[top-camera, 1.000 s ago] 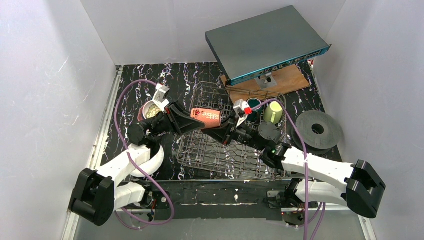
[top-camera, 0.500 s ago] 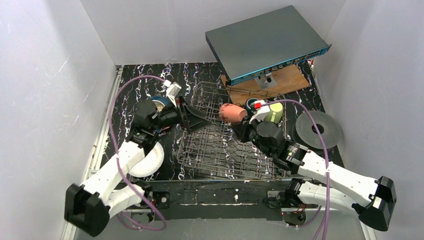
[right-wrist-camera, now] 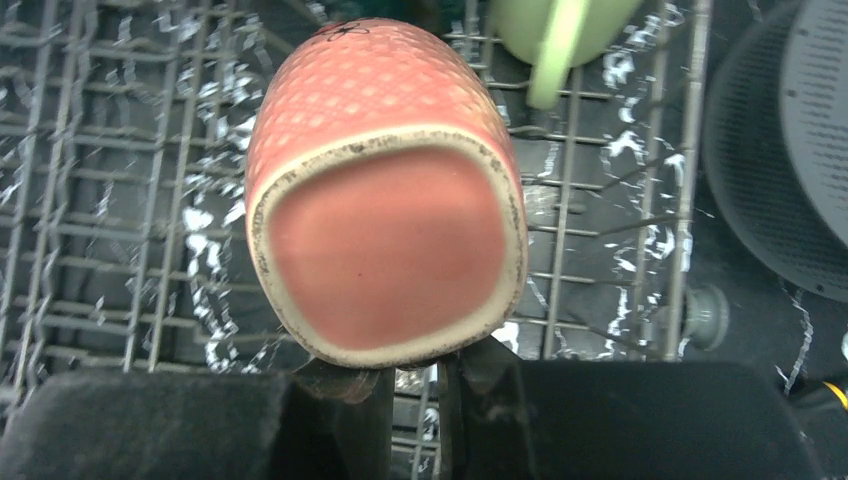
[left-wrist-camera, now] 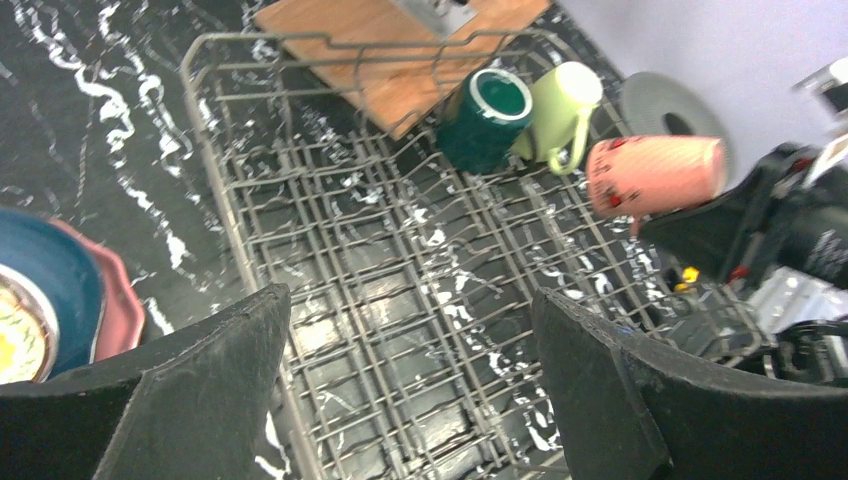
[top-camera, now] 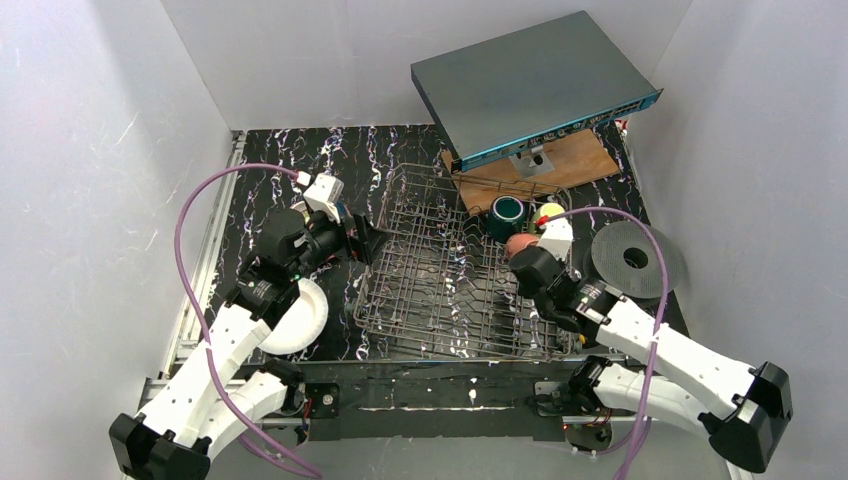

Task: Load the mixed dishes into the dish rack

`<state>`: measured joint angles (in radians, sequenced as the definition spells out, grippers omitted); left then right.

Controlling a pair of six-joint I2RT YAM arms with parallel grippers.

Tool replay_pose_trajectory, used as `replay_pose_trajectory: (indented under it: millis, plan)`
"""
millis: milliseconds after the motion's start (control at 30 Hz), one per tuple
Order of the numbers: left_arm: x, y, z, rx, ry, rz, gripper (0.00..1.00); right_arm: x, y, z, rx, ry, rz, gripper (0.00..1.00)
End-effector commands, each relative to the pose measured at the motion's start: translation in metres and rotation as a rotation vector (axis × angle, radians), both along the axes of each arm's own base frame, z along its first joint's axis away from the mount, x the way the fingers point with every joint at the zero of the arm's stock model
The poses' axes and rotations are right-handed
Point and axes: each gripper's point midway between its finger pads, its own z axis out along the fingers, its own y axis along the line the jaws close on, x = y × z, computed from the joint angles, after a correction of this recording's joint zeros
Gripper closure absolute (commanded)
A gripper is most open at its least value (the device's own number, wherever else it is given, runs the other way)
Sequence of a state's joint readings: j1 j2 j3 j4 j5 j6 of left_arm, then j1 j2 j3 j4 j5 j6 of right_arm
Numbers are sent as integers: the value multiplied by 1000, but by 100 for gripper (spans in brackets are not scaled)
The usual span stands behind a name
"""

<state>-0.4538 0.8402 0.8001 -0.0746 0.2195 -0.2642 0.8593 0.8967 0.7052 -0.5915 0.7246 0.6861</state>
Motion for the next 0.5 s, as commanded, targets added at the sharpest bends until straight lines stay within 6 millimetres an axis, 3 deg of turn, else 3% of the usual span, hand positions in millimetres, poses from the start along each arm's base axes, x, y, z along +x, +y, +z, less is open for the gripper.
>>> replay_pose_trajectory:
  millis: [0, 167, 467]
  plan:
    - [4, 10, -8, 74, -4, 35, 11, 21, -12, 7, 52, 7, -99, 99]
    - [2, 6, -8, 72, -10, 13, 12, 25, -18, -21, 45, 154, -118, 99]
    - [4, 7, -9, 86, 1, 18, 12, 31, -39, -47, -99, 235, -216, 99]
